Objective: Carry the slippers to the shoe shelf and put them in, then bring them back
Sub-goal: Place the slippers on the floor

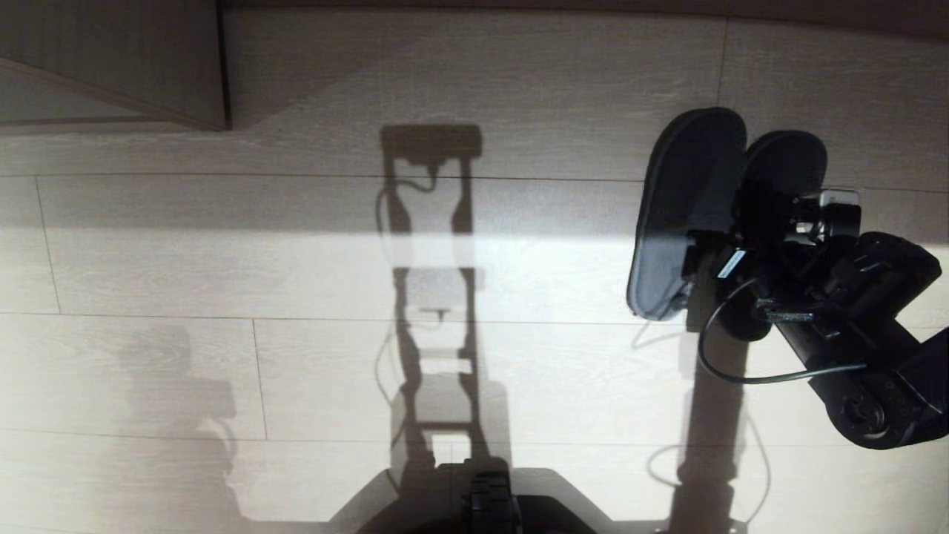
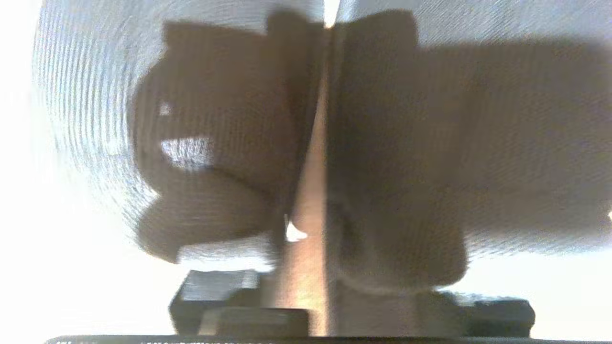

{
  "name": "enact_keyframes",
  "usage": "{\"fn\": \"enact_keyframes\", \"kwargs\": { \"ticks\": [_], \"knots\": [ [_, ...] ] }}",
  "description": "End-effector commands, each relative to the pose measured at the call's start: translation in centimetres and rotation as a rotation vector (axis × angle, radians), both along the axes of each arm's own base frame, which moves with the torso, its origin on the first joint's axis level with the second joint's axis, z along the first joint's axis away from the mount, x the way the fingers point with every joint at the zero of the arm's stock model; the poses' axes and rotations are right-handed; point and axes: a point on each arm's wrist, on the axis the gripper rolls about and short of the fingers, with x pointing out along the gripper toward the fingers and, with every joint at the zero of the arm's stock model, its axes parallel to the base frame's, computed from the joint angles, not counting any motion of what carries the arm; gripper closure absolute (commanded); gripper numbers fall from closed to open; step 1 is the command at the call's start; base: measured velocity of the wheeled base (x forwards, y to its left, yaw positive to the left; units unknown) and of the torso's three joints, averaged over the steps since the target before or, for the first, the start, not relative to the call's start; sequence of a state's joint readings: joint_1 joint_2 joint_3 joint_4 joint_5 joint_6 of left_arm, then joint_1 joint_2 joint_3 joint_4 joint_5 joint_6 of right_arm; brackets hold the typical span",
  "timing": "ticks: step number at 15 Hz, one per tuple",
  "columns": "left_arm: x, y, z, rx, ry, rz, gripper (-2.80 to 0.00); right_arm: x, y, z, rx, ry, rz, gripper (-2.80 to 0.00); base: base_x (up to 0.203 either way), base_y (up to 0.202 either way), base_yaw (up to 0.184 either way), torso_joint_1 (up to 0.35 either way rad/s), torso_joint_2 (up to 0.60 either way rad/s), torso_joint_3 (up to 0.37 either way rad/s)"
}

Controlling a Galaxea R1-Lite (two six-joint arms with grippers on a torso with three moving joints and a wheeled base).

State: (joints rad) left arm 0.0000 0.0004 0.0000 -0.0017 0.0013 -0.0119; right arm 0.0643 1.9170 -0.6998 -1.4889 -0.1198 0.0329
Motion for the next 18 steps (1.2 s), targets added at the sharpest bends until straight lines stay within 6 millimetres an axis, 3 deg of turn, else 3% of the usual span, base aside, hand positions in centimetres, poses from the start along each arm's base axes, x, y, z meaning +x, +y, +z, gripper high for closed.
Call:
{"fn": "enact_keyframes", "kwargs": {
  "ticks": [1,11,14,18],
  "knots": [
    [0.0,0.0,0.0,0.000,-0.001,0.001,0.00,-0.1,0.2,-0.1,-0.003,-0.001,0.001,-2.80,0.000,0.000,0.000,0.000,0.00,0.000],
    [0.0,0.0,0.0,0.000,-0.002,0.002,0.00,-2.8,0.0,0.9,-0.004,-0.005,-0.008,-2.80,0.000,0.000,0.000,0.000,0.00,0.000],
    [0.0,0.0,0.0,0.000,-0.002,0.000,0.00,-4.1,-0.1,-0.5,-0.008,0.062,-0.009,-2.80,0.000,0.000,0.000,0.000,0.00,0.000],
    [0.0,0.0,0.0,0.000,-0.002,0.002,0.00,-4.8,-0.1,-0.4,-0.008,0.067,-0.005,-2.80,0.000,0.000,0.000,0.000,0.00,0.000]
  ]
}}
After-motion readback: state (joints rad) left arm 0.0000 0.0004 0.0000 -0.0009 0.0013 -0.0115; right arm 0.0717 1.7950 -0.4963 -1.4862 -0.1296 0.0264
